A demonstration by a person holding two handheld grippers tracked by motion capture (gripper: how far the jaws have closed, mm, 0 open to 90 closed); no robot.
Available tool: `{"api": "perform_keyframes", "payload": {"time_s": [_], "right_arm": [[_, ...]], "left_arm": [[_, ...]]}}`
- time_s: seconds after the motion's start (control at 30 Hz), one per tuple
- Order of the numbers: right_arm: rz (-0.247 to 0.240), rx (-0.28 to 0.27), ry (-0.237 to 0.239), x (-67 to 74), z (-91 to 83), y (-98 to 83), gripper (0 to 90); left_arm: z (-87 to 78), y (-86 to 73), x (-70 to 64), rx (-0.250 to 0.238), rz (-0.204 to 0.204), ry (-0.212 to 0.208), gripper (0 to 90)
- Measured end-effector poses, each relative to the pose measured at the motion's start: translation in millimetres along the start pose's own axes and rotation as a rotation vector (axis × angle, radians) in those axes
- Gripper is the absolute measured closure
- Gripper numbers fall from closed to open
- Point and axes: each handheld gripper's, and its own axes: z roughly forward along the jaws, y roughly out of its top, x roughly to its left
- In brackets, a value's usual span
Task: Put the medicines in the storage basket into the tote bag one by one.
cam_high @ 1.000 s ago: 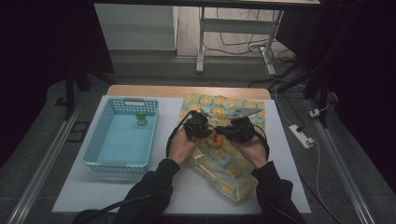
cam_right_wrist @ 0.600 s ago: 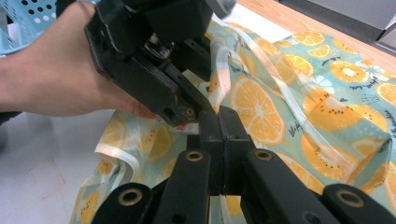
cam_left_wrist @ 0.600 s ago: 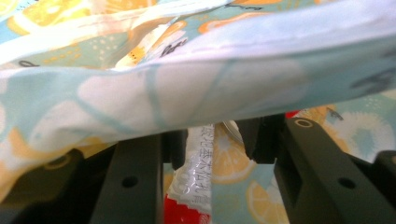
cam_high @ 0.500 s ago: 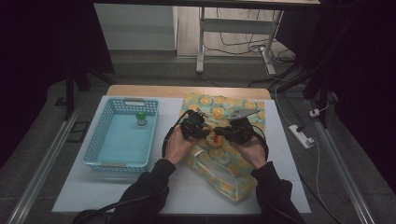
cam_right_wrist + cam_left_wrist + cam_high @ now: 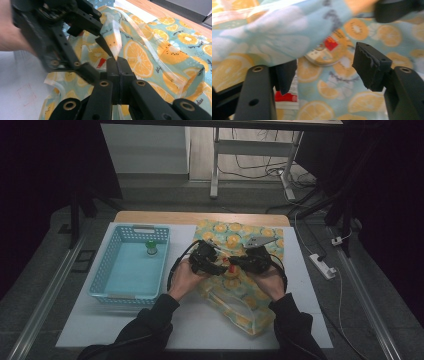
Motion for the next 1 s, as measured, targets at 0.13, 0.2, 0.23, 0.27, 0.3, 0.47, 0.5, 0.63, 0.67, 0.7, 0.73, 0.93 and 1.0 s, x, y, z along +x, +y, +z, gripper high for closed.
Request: {"api": "perform_keyframes", "payload": {"time_s": [0.13,0.2,0.23,0.27,0.3,0.47,0.5,0.63,0.67,0.7,0.73,0.93,1.0], "right_arm": [[0.001,-0.003,0.000,0.0,-0.3,0.2,90.0],[0.001,-0.004,-0.001,-0.2,-0.5,0.1,90.0],[0.002,-0.003,-0.001,-0.2,-0.4,0.0,90.0],[0.003,-0.003,0.000,-0.1,-0.3,-0.1,90.0],[0.002,-0.002,0.000,0.0,-0.2,-0.1,90.0],[0.001,-0.001,0.001,0.4,-0.8,0.4,90.0],[0.001,-0.002,0.001,0.4,-0.8,0.4,90.0],[0.000,0.000,0.001,0.2,-0.6,0.2,90.0],[0.000,-0.001,0.002,0.3,-0.6,0.2,90.0],[0.000,-0.001,0.001,0.4,-0.5,0.2,90.0],[0.000,-0.001,0.001,0.5,-0.4,0.3,90.0],[-0.003,0.001,0.004,0.8,0.2,0.2,90.0],[-0.004,0.002,0.005,1.0,0.3,0.2,90.0]], "left_arm": [[-6.5,-1.0,-5.6,-0.007,0.006,-0.036,27.2],[-9.5,-2.0,-7.4,-0.008,0.004,-0.057,23.9],[-10.8,-2.5,-8.3,-0.007,0.001,-0.063,22.6],[-12.4,-3.0,-9.2,-0.005,-0.002,-0.065,21.5],[-13.5,-3.3,-9.7,-0.003,-0.002,-0.060,20.7],[-20.3,-5.3,-10.3,-0.002,-0.008,-0.074,13.3],[-22.3,-6.2,-9.8,-0.003,-0.010,-0.078,12.3],[-27.3,-9.9,-8.2,-0.005,-0.018,-0.086,8.6],[-28.6,-11.0,-7.3,-0.005,-0.013,-0.082,7.7],[-30.3,-12.5,-6.3,-0.004,-0.013,-0.082,6.7],[-31.2,-13.4,-5.6,-0.006,-0.016,-0.085,5.7],[-41.1,-21.2,2.0,-0.027,-0.018,-0.104,0.5],[-44.5,-23.7,4.4,-0.035,-0.018,-0.101,0.0]]}}
